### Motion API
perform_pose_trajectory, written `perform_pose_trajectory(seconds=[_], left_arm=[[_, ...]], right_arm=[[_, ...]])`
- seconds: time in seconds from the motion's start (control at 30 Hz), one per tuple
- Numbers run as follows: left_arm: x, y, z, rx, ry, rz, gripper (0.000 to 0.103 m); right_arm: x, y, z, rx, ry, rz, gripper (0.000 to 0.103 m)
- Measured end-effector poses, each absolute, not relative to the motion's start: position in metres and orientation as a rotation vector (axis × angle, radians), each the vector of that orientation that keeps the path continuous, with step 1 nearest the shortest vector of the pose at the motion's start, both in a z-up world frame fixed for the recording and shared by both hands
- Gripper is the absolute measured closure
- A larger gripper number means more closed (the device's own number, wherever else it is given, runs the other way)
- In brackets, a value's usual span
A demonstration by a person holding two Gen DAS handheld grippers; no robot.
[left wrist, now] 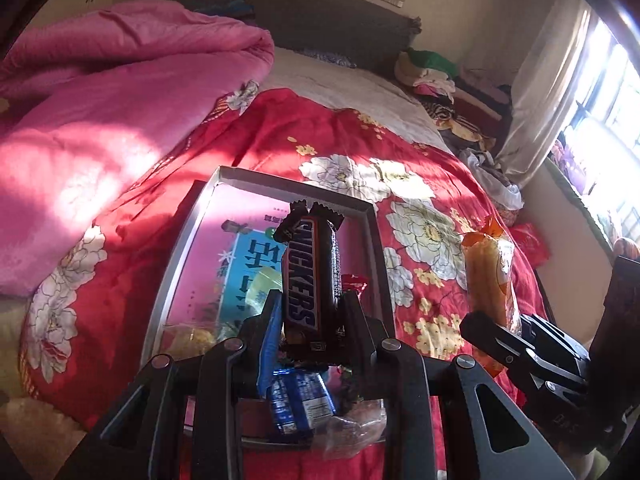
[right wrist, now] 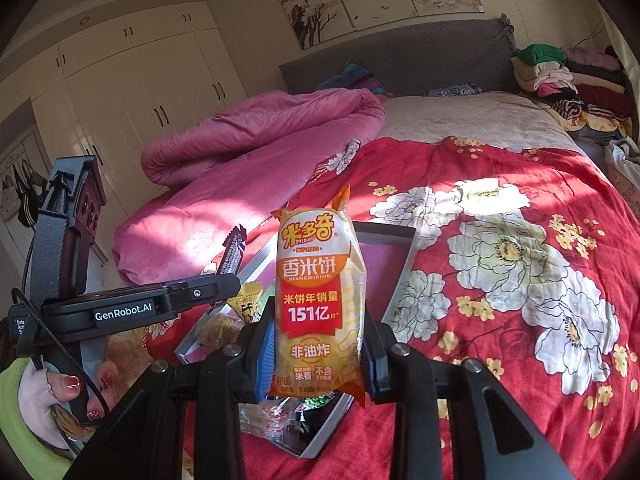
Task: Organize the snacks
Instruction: 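Carry the Snickers bar with the left tool while the right carries the rice-cracker bag to the tray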
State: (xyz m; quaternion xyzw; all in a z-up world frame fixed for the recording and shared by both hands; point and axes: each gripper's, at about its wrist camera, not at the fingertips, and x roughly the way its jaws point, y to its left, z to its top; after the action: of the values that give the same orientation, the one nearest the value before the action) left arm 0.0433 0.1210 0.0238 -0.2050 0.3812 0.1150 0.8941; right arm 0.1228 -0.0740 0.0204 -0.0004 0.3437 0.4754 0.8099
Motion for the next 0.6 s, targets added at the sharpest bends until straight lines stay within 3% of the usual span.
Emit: perform_pose_trajectory(seconds=[0.3,0.6], left_arm=[[0.025,0.155,0.007,-0.476,0.825,0.265,0.072],[0.029,0.142,-0.026,-0.450,0.937,0.205,0.072]], right_arm=[[0.114,-0.049,-0.001,-0.057,0.804,1.017,0.068],[0.121,-0.039,-0.026,-0.055,0.895,0.986,0.068]])
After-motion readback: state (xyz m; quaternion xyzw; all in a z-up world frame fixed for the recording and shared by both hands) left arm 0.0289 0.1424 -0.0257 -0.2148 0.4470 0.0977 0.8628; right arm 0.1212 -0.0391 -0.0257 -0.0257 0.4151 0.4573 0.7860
